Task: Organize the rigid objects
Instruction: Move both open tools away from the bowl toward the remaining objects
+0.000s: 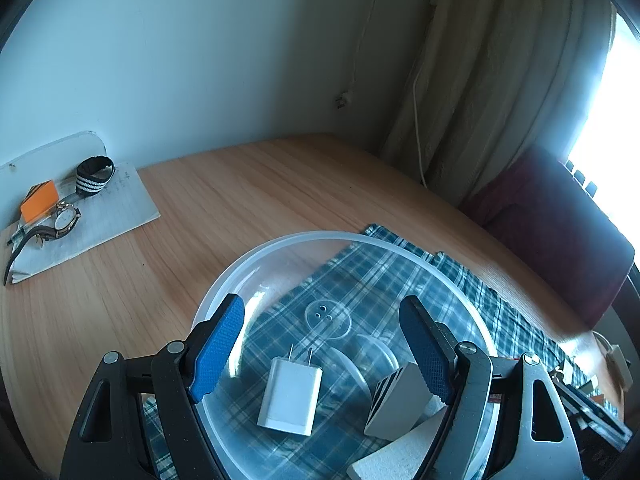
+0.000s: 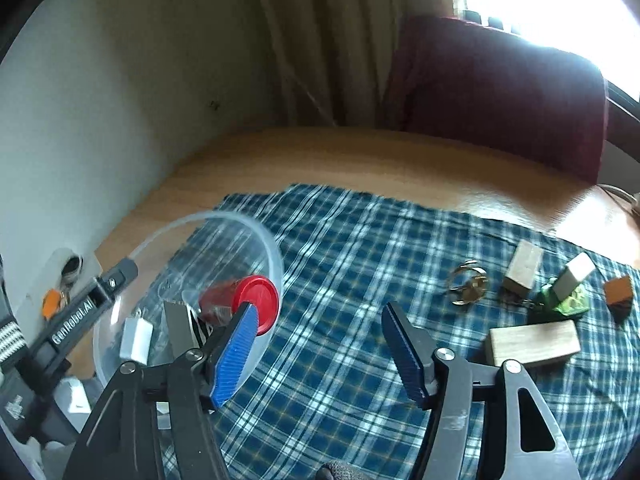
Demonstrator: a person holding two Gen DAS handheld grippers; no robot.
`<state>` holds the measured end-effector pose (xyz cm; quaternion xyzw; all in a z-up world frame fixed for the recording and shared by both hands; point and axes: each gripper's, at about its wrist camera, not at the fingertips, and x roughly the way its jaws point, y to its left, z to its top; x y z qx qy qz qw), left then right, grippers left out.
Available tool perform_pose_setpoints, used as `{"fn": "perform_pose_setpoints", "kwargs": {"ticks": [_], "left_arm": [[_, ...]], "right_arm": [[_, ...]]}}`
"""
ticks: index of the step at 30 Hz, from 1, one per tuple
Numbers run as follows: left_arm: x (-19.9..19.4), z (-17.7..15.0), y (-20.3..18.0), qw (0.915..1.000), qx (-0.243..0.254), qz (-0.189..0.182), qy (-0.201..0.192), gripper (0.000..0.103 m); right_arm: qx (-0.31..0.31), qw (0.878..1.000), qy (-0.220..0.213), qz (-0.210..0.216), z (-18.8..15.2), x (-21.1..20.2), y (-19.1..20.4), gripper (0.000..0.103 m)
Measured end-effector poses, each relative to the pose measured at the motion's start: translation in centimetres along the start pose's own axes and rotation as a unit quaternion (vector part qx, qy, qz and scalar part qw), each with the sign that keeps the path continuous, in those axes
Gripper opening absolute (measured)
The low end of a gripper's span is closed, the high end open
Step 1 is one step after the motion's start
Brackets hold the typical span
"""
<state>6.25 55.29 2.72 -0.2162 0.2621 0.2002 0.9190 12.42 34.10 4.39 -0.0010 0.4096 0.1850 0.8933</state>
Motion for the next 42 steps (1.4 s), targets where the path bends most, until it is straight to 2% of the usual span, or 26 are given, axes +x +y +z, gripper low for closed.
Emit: {"fn": "perform_pose_setpoints", "kwargs": {"ticks": [4, 8, 17, 28, 42], "left_arm": [[0.0, 0.1, 0.0, 1.0, -0.001, 0.0, 0.0, 0.081], [0.2, 0.0, 0.0, 1.0, -0.002, -0.002, 0.004, 0.081], [0.2, -0.1, -0.2, 1.0, 0.001, -0.004, 0.008, 0.081], [0.2, -0.1, -0.2, 1.0, 0.001, -0.005, 0.008, 0.081], [0.3, -0.1, -0.1, 0.9999, 0.007, 0.001, 0.008, 0.081]], "right_arm": [[-0.031, 0.999, 0.025, -0.002, -0.3, 1.9, 1.5, 0.069], [-0.04, 0.999, 0.026, 0.0, -0.5, 2.0, 2.0, 0.069], [-0.018, 1.0, 0.024, -0.002, -0.5, 1.5, 1.1, 0.07], [-0.006, 1.0, 0.022, -0.008, -1.2, 0.8, 0.4, 0.08], [0.025, 0.999, 0.024, -0.027, -2.5, 0.1, -2.3, 0.08]]}}
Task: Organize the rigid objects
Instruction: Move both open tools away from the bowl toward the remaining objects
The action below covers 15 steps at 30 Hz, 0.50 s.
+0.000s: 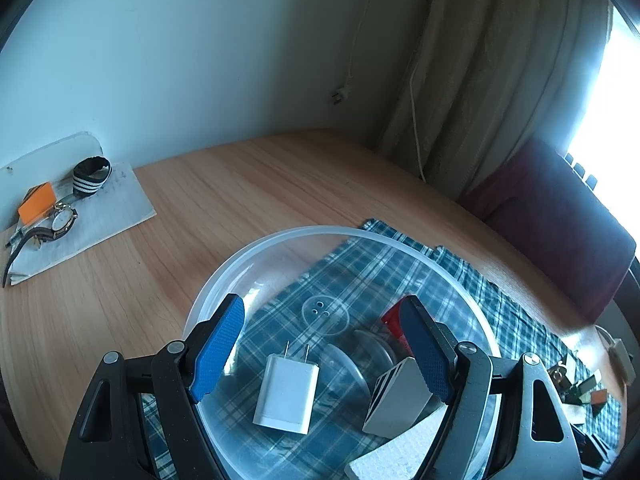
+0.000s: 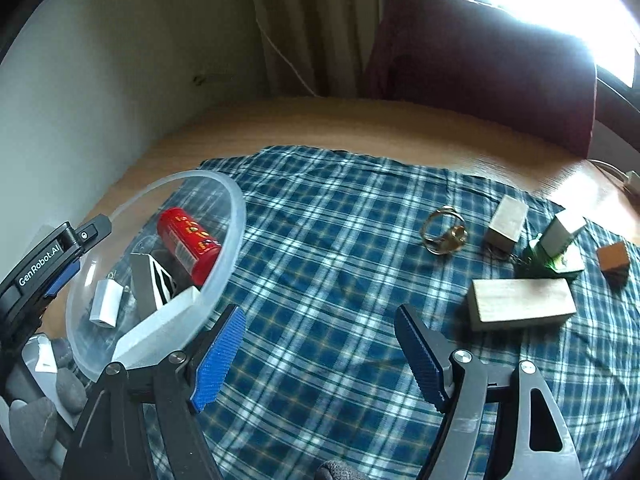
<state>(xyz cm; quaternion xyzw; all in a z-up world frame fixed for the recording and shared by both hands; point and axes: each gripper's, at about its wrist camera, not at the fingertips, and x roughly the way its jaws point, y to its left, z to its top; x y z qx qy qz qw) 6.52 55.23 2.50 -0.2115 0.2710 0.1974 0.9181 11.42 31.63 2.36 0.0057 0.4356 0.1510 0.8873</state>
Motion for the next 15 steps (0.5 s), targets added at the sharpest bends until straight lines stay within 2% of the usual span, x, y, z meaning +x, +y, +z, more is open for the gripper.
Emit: {"fn": "perform_pose_setpoints", "kwargs": {"ticks": [15], "left_arm": [[0.1, -0.6, -1.1, 0.9993, 0.033, 0.014, -0.003, 0.081]], "right_arm": [[0.034, 0.999, -0.008, -0.022, -0.8, -1.5, -3.8, 0.083]]}}
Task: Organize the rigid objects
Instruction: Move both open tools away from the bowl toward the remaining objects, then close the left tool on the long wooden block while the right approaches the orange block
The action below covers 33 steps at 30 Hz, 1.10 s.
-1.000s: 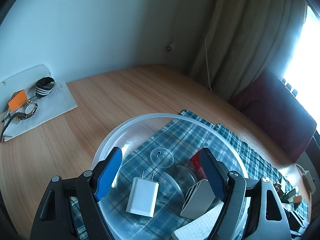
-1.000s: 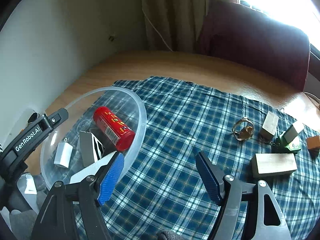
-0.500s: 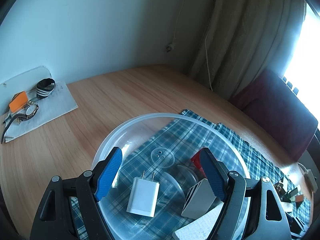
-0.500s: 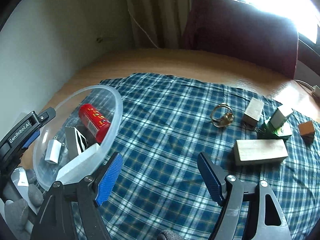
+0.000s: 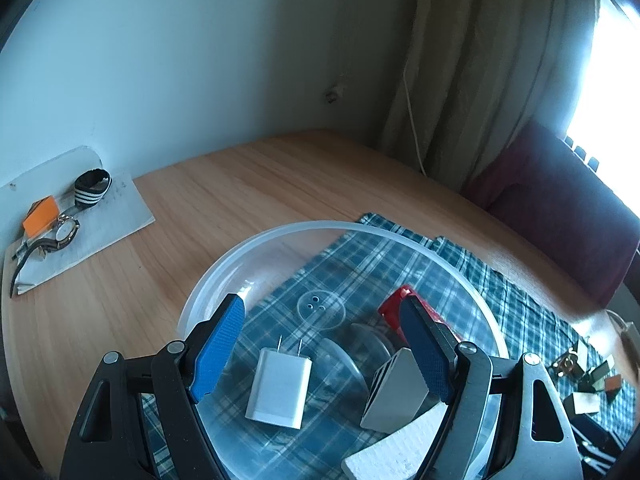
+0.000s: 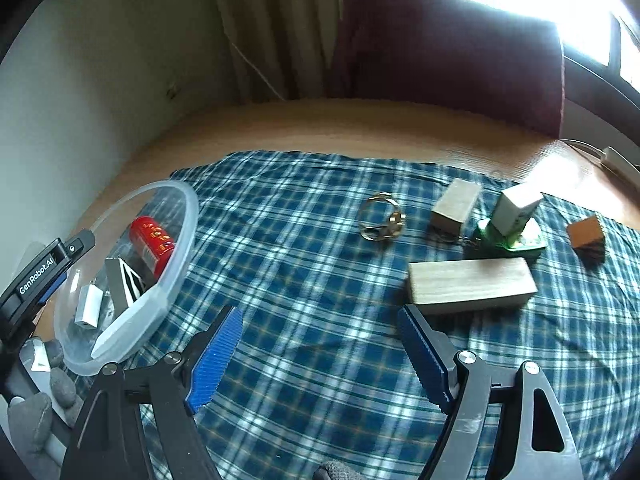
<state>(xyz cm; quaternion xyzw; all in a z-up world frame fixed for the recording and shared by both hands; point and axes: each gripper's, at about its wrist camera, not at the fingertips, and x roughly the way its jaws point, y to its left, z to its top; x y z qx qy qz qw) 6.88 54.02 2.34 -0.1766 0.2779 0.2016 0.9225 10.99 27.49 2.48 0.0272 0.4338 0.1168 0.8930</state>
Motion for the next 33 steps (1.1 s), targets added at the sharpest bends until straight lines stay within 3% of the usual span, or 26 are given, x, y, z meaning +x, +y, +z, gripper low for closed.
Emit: {"fn": "perform_pose_setpoints", "kwargs": {"ticks": [11, 20, 27, 33], "left_arm": [[-1.3, -0.9, -1.9, 0.9996, 0.025, -0.011, 0.001, 0.081], [-2.6, -2.0, -5.2, 0.9966, 0.069, -0.043, 0.009, 0.085], [-2.7, -2.7, -7.7, 0.9918, 0.089, -0.082, 0.044, 0.085], [-4.0, -3.2, -10.1, 0.987, 0.12, -0.097, 0.043, 0.085]], "right_arm": [[0.027, 0.999, -0.01, -0.02, -0.3, -1.3, -3.9, 0.084], [0.055, 0.997, -0.017, -0.045, -1.0, -2.1, -7.6, 0.084], [0.08, 0.995, -0.02, -0.063, -1.1, -2.8, -10.6, 0.084], [0.092, 0.992, -0.021, -0.08, -1.4, -3.2, -13.1, 0.084]]}}
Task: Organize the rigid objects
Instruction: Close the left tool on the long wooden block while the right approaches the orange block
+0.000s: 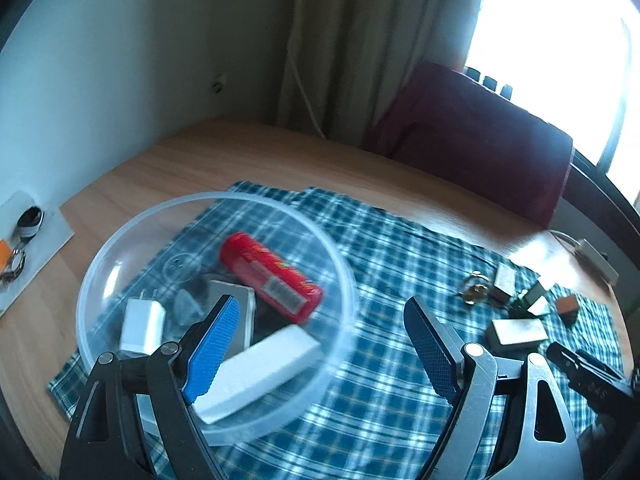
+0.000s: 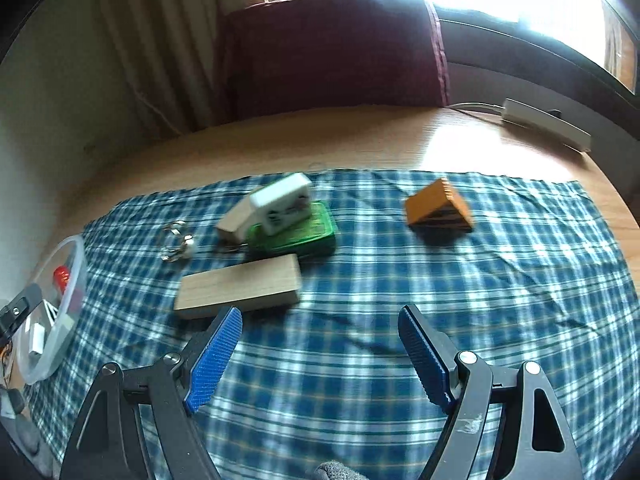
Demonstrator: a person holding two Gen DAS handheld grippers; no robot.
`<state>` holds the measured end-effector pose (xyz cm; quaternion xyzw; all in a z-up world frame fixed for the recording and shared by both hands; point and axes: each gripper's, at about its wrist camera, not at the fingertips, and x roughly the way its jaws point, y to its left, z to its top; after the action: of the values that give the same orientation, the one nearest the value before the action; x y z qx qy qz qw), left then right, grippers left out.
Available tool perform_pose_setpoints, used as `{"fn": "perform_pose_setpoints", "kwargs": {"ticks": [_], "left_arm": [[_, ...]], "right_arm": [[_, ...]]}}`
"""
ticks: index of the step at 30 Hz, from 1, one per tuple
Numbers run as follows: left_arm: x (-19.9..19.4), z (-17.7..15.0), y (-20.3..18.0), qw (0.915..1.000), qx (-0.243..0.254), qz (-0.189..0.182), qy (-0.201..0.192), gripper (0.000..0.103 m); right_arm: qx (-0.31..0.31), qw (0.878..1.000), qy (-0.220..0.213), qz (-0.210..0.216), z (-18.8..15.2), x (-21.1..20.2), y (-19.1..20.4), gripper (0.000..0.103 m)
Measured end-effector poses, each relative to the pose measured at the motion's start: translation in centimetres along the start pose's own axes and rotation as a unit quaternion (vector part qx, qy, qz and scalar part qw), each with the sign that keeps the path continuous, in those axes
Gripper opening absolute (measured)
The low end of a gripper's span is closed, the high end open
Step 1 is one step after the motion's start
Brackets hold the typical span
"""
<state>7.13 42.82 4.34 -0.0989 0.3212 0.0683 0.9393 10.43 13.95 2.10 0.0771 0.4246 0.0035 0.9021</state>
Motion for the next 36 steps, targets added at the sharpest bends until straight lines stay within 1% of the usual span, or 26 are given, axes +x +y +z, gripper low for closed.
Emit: {"fn": "perform_pose_setpoints", "kwargs": {"ticks": [3, 6, 11, 15, 19, 24, 25, 27, 29, 32, 36], "left_arm": [[-0.2, 0.0, -1.3, 0.9999, 0.012, -0.008, 0.002, 0.085], [-0.1, -0.1, -3.0, 0.9993, 0.026, -0.025, 0.014, 0.086], [0.1, -0.4, -5.7, 0.9973, 0.048, -0.048, 0.028, 0.086], [0.1, -0.5, -7.3, 0.996, 0.058, -0.059, 0.034, 0.086], [0.5, -0.7, -8.2, 0.9952, 0.064, -0.06, 0.042, 0.086], [1.2, -0.7, -8.2, 0.9954, 0.06, -0.053, 0.053, 0.086], [1.3, -0.7, -8.2, 0.9954, 0.058, -0.052, 0.055, 0.086], [1.8, -0.6, -8.2, 0.9952, 0.055, -0.051, 0.062, 0.086], [2.3, -0.5, -8.5, 0.9947, 0.055, -0.052, 0.069, 0.086], [2.7, -0.5, -9.1, 0.9937, 0.061, -0.056, 0.076, 0.086], [3.2, -0.5, -10.8, 0.9914, 0.084, -0.062, 0.078, 0.086]], "right_arm": [[0.006, 1.0, 0.0, -0.004, 0.0, -0.1, -1.1, 0.084], [0.009, 1.0, -0.003, -0.007, 0.1, -0.3, -1.9, 0.084], [-0.003, 1.0, 0.005, -0.027, 0.7, 0.3, -2.9, 0.084], [-0.022, 0.999, 0.012, -0.04, 1.6, 1.1, -2.7, 0.084], [-0.041, 0.998, 0.018, -0.042, 2.4, 2.3, -1.8, 0.084], [-0.074, 0.996, 0.021, -0.037, 2.4, 3.2, 0.0, 0.084], [-0.079, 0.996, 0.021, -0.028, 2.3, 3.1, 0.2, 0.084], [-0.089, 0.996, 0.021, 0.007, 2.1, 2.7, 0.5, 0.084], [-0.095, 0.995, 0.016, 0.023, 2.0, 2.1, 0.7, 0.085], [-0.084, 0.996, 0.012, 0.023, 2.2, 1.8, 0.1, 0.087], [-0.067, 0.998, 0.01, 0.014, 2.2, 1.4, -1.5, 0.087]]}}
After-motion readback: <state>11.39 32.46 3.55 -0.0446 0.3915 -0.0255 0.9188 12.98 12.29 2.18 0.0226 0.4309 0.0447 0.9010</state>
